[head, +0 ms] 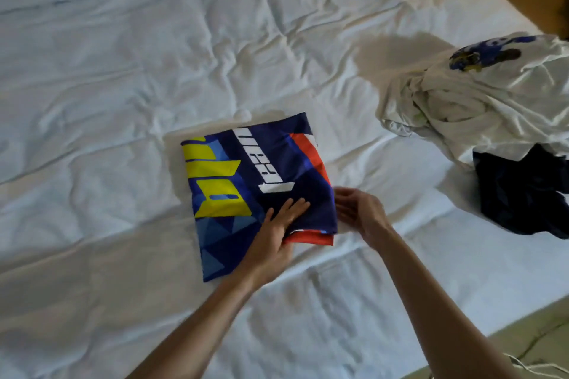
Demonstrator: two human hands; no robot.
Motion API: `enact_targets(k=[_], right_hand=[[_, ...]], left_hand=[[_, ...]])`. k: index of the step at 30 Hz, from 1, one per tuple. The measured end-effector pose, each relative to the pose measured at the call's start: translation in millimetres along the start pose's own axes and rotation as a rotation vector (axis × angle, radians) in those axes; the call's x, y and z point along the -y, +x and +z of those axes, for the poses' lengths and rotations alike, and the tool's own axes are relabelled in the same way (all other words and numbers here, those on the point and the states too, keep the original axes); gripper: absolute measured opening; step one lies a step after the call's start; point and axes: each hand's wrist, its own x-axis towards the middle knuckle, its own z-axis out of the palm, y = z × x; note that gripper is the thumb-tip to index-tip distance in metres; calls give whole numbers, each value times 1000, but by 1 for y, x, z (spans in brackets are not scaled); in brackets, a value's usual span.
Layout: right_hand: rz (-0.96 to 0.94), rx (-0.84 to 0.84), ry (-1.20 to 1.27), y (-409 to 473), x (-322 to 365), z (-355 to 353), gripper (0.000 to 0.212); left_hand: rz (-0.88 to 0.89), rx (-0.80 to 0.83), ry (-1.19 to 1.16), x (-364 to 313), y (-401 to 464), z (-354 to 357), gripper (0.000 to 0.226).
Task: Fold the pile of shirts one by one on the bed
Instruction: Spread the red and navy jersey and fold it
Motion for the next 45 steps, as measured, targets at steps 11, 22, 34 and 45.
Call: enact_targets(k=[11, 22, 34, 45], right_hand=[[-1304, 165, -1533, 71, 36, 29, 82], [-641, 758, -938, -63, 129, 69, 25], [-96, 378, -607, -22, 40, 187, 24], [-533, -79, -896, -17, -36, 180, 23]], left_hand=[[-238, -139, -737, -56, -53, -47, 40], [-284, -314, -1448, -34, -132, -140, 69], [-546, -690, -1317, 97, -124, -193, 27], [-552, -880, -581, 170, -121, -175, 15]])
